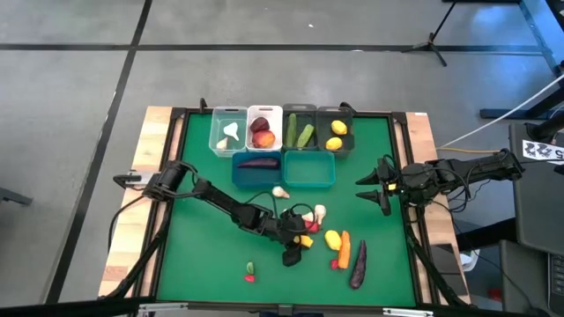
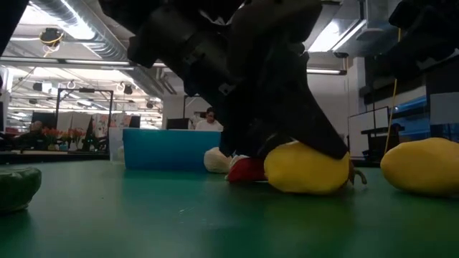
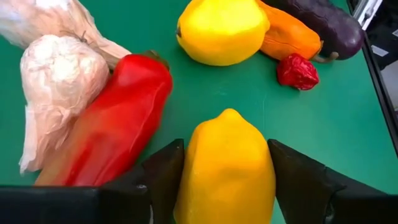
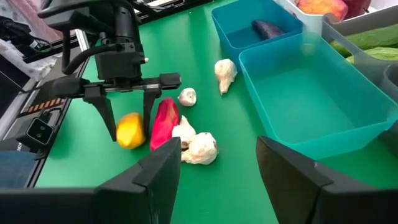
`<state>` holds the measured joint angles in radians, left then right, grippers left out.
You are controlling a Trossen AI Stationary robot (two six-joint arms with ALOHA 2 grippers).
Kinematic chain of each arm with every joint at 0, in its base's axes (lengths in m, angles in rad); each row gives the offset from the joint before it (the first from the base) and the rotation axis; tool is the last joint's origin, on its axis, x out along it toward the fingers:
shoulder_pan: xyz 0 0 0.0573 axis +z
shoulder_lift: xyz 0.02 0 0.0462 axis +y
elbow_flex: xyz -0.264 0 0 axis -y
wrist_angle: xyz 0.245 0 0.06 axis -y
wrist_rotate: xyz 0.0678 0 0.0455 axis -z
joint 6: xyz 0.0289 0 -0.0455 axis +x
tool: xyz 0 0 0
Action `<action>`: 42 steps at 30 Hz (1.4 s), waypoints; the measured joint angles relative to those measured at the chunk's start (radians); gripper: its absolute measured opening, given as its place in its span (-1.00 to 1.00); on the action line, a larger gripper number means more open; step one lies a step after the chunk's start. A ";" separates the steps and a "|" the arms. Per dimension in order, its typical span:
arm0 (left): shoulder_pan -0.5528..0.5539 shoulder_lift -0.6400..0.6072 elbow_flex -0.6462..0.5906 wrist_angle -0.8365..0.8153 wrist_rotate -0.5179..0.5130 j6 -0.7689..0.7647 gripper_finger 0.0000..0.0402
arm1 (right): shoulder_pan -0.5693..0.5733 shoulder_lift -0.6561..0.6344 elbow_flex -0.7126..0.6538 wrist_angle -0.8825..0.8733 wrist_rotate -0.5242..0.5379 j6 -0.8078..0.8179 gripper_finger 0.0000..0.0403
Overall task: Sort produce into baskets
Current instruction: Put the lemon into the right black bin
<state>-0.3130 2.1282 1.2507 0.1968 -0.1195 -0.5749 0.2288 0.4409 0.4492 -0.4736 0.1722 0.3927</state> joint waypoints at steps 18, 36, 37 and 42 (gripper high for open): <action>0.094 -0.155 0.005 0.005 -0.112 0.192 -0.09 | 0.000 0.000 0.000 0.000 0.015 0.000 0.04; 0.527 -0.180 0.007 0.320 -0.216 0.338 0.01 | 0.000 0.000 0.000 0.001 0.055 -0.008 0.04; 0.545 -0.176 0.008 0.338 -0.199 0.326 0.01 | 0.000 0.000 0.000 0.001 0.055 -0.010 0.04; 0.589 -0.102 0.110 0.338 -0.147 0.304 0.01 | 0.000 0.000 0.000 0.000 0.056 -0.037 0.04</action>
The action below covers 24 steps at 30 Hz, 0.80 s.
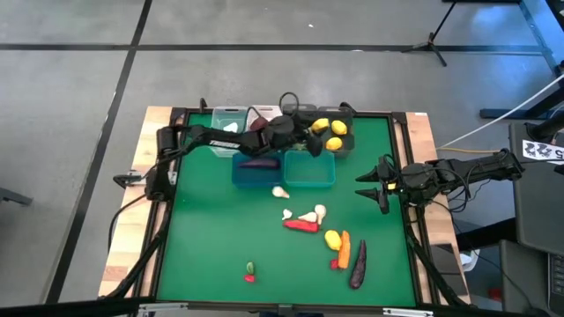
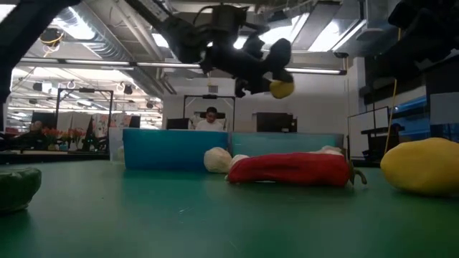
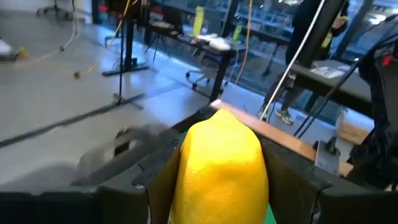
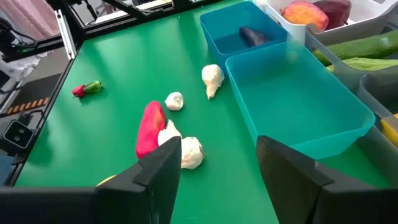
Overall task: Sort produce into baskets
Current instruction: Put the lemon into the right black bin
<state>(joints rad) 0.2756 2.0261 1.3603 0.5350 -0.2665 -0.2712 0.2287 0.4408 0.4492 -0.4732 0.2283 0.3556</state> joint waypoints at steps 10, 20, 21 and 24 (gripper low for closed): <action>0.033 0.208 0.320 -0.143 -0.015 0.096 0.01 | 0.000 0.000 0.000 0.000 0.005 -0.009 0.04; 0.075 0.324 0.419 -0.270 -0.028 0.080 0.08 | 0.000 0.000 0.000 -0.001 0.005 -0.013 0.04; 0.078 0.324 0.419 -0.281 -0.028 0.079 0.11 | 0.000 0.000 0.000 -0.001 0.005 -0.013 0.04; 0.080 0.324 0.420 -0.292 -0.032 0.095 0.21 | 0.000 0.000 0.000 -0.001 0.005 -0.013 0.04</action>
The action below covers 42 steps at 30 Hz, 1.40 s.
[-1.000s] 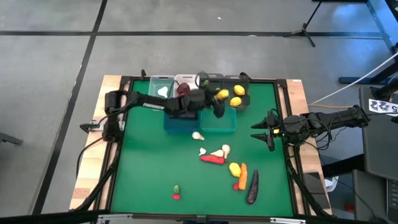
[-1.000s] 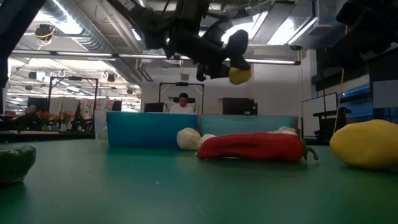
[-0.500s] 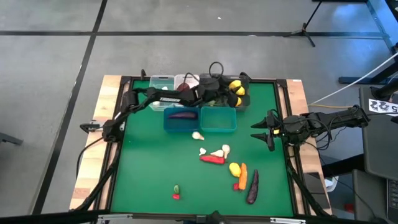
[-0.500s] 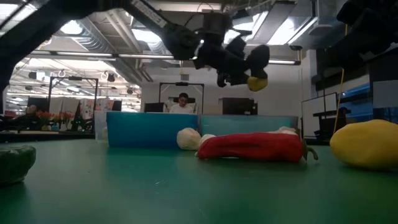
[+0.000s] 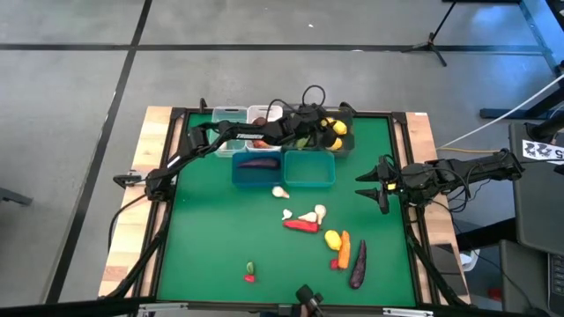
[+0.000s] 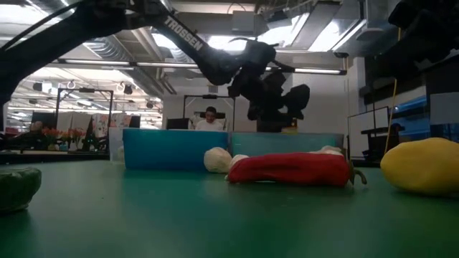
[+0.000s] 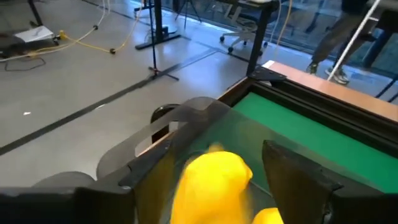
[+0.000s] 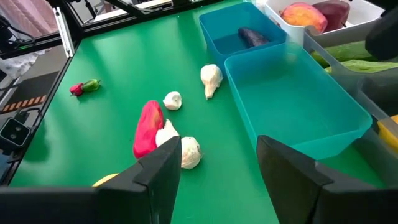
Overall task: Sort produce into baskets
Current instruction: Put the lemon into the right black bin
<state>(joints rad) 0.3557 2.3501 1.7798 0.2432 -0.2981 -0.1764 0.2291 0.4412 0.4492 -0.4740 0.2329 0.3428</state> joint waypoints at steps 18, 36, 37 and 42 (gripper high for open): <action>-0.211 -0.241 0.002 -0.497 0.409 0.378 0.40 | 0.000 0.000 0.000 -0.007 -0.024 0.000 0.04; -0.530 -0.109 -0.074 -0.295 0.409 0.577 0.40 | 0.000 0.000 0.000 0.003 -0.024 0.019 0.04; -0.526 -0.098 -0.074 -0.294 0.414 0.580 0.40 | 0.000 0.000 0.000 0.002 -0.024 0.019 0.04; -0.501 -0.059 -0.074 -0.245 0.532 0.571 0.40 | 0.000 0.000 0.000 0.004 -0.024 0.019 0.04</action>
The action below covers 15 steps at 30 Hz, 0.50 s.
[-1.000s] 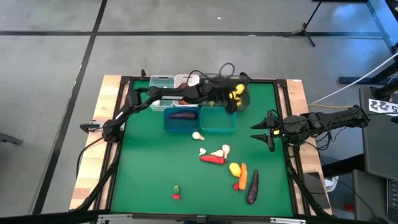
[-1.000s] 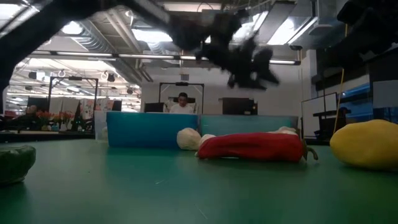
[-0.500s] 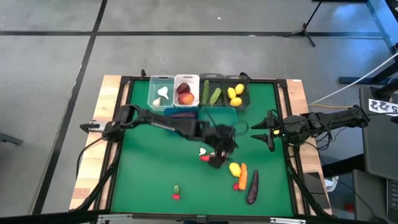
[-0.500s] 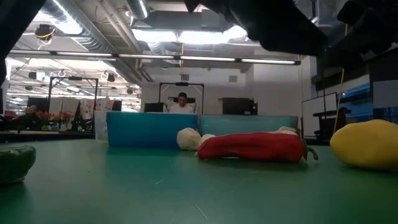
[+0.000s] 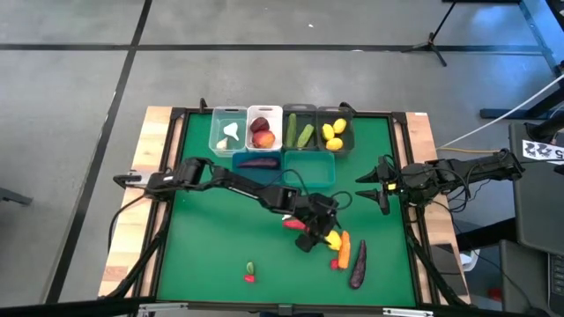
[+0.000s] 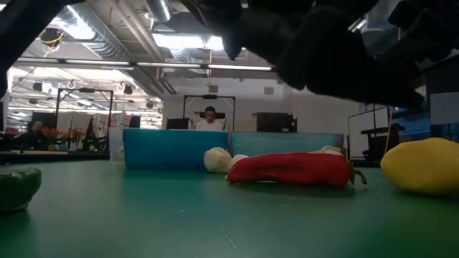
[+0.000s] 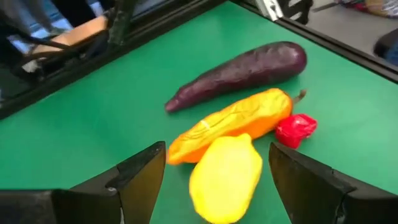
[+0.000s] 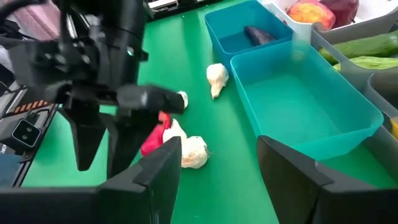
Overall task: Sort produce into baskets
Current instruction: Put the lemon into the right black bin
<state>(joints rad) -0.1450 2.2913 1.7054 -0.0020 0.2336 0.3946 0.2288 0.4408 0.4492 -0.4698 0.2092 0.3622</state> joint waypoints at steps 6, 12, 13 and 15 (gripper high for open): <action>0.022 0.030 -0.001 0.025 0.059 -0.006 0.40 | 0.000 0.000 0.000 -0.002 0.000 0.000 0.04; 0.026 0.075 0.000 0.048 0.078 -0.032 0.40 | 0.000 0.000 0.000 -0.002 0.004 0.000 0.04; 0.028 0.079 0.000 0.049 0.081 -0.039 0.40 | 0.000 0.000 0.000 -0.002 0.007 0.000 0.04; 0.032 0.087 0.000 0.050 0.087 -0.064 0.40 | 0.000 0.000 0.000 -0.002 0.008 0.000 0.04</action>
<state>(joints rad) -0.1131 2.3783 1.7054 0.0483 0.3209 0.3308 0.2288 0.4408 0.4492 -0.4717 0.2173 0.3622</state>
